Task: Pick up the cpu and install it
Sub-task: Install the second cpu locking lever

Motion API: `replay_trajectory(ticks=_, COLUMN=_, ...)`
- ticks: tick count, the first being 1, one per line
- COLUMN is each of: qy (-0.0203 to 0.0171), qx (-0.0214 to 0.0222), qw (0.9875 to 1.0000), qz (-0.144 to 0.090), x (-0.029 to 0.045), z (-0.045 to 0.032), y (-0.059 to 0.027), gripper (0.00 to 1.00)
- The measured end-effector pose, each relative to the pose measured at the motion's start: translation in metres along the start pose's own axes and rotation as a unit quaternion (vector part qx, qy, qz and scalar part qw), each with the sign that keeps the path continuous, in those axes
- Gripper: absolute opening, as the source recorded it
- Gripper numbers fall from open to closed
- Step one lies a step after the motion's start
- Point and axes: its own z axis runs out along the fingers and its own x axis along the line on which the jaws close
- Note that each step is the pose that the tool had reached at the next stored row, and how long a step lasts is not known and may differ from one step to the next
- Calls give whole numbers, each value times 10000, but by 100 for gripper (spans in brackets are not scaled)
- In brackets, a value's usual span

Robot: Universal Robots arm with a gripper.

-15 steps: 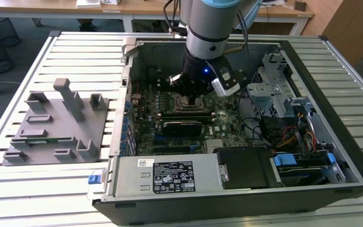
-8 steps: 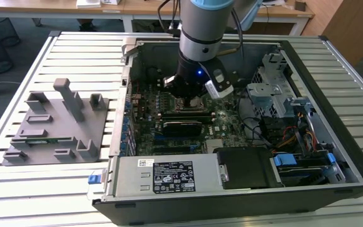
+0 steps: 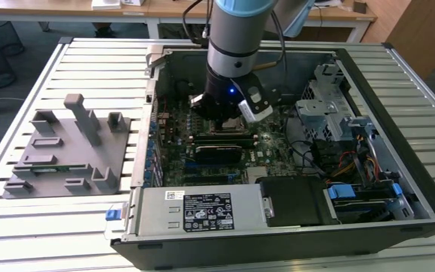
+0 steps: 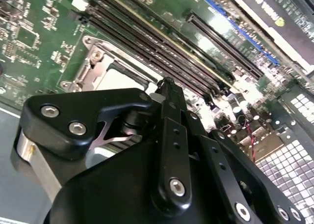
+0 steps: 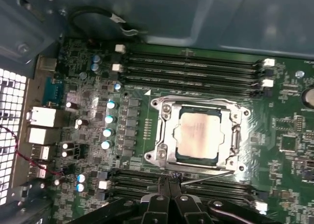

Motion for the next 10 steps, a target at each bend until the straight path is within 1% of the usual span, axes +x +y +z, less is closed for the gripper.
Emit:
replay_trajectory(ticks=3, qy=0, qx=-4, qw=10000, qz=0, x=31, z=17, y=-26, gripper=11)
replay_trajectory(ticks=7, qy=-1, qx=-16, qw=10000, qz=-1, x=45, z=43, y=-59, gripper=11)
replay_trajectory(ticks=8, qy=-3, qx=-31, qw=10000, qz=-2, x=44, z=54, y=-61, gripper=11)
replay_trajectory(ticks=10, qy=-6, qx=-79, qw=10000, qz=-5, x=43, z=75, y=-63, gripper=11)
